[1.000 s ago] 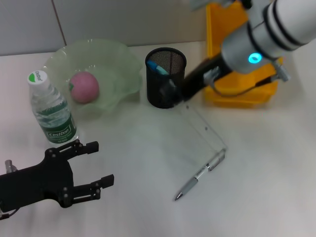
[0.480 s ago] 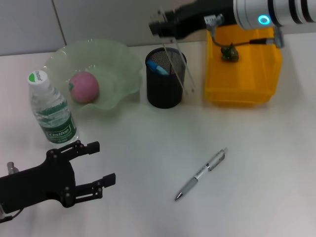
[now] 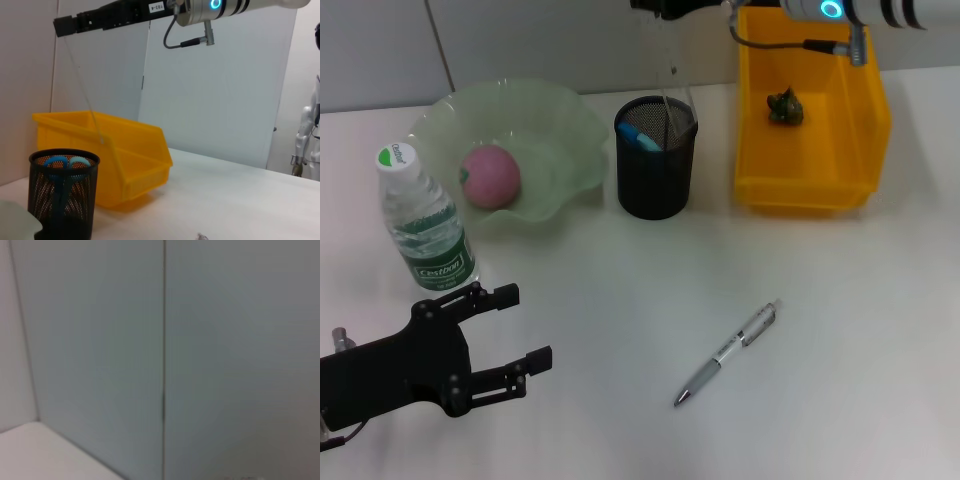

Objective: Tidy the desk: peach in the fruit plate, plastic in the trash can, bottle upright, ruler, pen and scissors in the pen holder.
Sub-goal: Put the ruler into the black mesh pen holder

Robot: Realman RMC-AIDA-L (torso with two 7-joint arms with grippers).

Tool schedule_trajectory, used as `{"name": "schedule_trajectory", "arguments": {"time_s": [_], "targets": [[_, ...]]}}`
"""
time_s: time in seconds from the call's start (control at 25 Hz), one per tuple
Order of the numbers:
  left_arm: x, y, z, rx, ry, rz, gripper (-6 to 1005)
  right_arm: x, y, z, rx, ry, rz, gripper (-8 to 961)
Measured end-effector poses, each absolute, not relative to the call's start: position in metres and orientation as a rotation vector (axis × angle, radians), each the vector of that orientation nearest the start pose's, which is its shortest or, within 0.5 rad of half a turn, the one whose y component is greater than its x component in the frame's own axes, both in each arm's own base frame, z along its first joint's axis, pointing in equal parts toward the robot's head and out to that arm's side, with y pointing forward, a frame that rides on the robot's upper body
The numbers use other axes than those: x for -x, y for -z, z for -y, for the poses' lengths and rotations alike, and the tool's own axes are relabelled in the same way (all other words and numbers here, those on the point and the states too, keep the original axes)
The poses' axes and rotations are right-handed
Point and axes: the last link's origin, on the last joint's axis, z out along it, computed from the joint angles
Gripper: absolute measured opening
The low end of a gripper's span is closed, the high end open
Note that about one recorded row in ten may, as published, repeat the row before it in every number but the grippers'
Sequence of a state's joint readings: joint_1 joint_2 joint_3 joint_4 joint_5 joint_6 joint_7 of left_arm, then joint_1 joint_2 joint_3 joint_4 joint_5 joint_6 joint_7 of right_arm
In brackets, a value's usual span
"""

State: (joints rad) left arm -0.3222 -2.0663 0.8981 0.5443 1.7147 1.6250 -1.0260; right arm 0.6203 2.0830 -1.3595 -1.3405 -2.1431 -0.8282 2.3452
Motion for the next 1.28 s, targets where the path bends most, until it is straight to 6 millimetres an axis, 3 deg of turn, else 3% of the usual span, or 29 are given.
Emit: {"name": "schedule_trajectory", "arguments": {"time_s": [0.24, 0.48, 1.28], "targets": [[0.292, 0.02, -0.262, 2.672, 0.897, 0.434, 845, -0.088, -0.021, -0.438, 2.273, -0.52, -0.533, 392], [0.292, 0.02, -0.264, 2.665, 0.89, 0.427, 845, -0.091, 0.003, -0.44, 2.24, -0.514, -0.511, 392], [0.294, 0.019, -0.264, 2.663, 0.882, 0.431, 845, -0.111, 0.035, -0.443, 2.135, -0.529, -0.557, 392]]}}
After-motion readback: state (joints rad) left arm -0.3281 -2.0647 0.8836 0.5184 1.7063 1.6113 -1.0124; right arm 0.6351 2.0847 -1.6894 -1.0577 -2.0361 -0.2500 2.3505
